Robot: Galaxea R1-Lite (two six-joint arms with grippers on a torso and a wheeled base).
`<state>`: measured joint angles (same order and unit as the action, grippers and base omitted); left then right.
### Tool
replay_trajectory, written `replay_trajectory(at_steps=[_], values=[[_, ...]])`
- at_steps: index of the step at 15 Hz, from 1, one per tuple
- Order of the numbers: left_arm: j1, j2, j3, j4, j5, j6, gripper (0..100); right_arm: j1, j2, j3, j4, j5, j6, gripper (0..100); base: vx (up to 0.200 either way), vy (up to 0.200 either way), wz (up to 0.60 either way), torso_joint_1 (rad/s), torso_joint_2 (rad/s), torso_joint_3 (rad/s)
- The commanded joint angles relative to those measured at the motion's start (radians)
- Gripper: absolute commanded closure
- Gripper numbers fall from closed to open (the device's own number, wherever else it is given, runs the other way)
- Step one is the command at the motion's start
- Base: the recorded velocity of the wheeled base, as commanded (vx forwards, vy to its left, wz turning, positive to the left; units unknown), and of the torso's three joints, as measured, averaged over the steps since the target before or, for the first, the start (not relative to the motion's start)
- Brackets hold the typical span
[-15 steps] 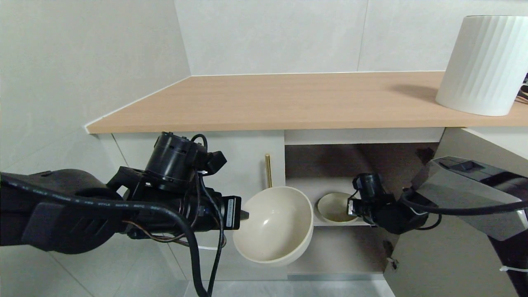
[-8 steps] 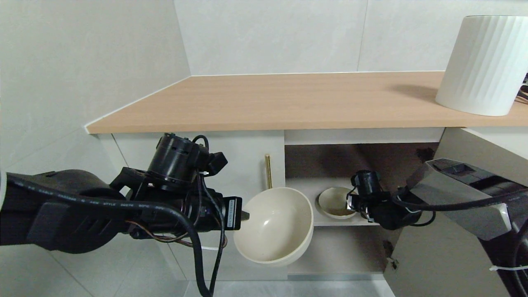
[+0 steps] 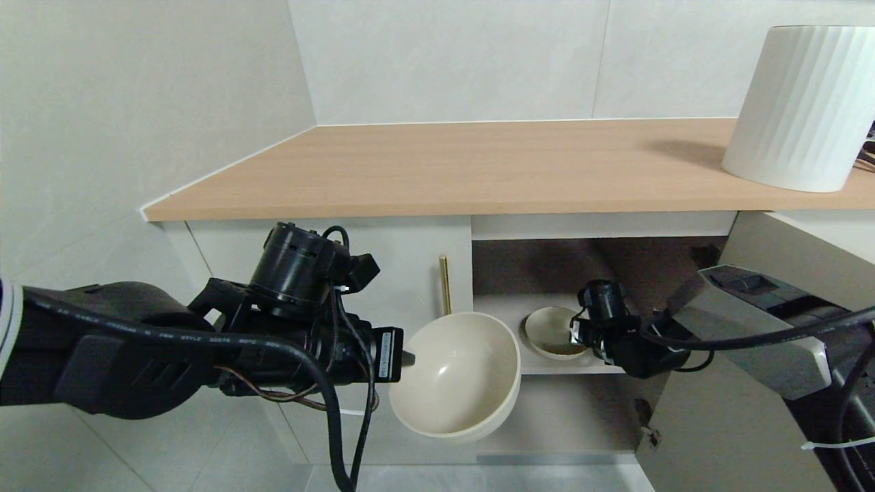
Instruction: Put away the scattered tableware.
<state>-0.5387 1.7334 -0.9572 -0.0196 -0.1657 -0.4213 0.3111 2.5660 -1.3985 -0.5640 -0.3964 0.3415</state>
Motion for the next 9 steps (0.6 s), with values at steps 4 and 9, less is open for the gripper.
replay_trajectory(at_steps=[4, 9], values=[[-0.032, 0.064, 0.000, -0.031, 0.069, -0.001, 100, 0.008, -0.127, 0.088, 0.001, 0.002, 0.008, 0, 0.000, 0.000, 0.00, 0.000, 0.00, 0.000], [-0.095, 0.127, 0.008, -0.051, 0.149, 0.036, 100, 0.126, -0.578, 0.305, 0.289, 0.148, 0.021, 0, 0.000, 0.000, 0.00, 0.000, 0.00, 0.000]])
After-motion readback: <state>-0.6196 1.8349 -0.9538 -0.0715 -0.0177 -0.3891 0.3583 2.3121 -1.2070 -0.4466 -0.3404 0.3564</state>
